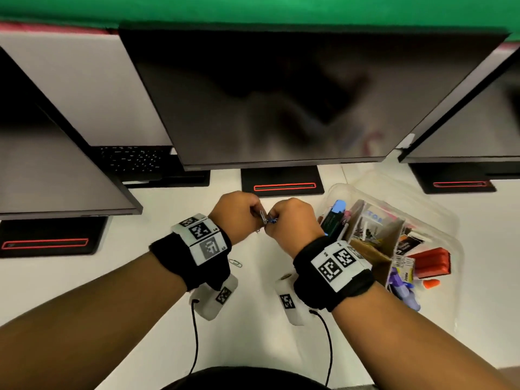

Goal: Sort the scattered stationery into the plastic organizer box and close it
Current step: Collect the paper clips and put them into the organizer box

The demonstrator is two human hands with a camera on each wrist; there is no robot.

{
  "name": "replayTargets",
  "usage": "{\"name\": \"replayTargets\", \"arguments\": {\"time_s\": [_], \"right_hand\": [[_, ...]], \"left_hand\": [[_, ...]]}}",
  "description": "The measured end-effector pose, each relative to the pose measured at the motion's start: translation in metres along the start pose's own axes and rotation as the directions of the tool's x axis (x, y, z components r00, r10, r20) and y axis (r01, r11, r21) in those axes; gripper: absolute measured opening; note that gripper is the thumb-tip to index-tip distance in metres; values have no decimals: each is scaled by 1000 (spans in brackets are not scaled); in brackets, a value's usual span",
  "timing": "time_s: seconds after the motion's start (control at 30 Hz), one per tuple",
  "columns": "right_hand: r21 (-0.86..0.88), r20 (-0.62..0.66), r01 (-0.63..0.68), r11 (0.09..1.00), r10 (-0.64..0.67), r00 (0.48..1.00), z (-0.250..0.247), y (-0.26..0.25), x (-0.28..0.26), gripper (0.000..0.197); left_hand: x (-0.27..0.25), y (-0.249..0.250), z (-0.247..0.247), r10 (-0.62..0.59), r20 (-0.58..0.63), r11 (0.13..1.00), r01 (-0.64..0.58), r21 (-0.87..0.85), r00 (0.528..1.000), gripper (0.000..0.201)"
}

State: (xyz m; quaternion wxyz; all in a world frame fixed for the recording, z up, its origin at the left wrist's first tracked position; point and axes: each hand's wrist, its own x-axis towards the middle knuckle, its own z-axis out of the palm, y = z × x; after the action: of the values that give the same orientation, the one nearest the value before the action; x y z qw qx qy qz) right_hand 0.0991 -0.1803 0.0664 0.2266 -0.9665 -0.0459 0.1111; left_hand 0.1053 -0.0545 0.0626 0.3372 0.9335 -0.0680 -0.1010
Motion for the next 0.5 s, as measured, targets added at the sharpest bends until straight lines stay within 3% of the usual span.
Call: {"name": "replayTargets", "arguments": {"time_s": [0.27,0.37,0.5], "right_hand": [[79,-63,-258,963,263,963,-70,80,-30,12],[79,-110,-319,945,326,939,-84,113,-35,10],[51,-62,-377,925,380,923,-88,145,-36,20]], "left_hand": [[34,98,54,129,87,992,-128,-24,988,13],[45,128,80,130,121,991,-127,-35,984,16],[55,142,105,104,187,993,-90,-82,977,23]]}}
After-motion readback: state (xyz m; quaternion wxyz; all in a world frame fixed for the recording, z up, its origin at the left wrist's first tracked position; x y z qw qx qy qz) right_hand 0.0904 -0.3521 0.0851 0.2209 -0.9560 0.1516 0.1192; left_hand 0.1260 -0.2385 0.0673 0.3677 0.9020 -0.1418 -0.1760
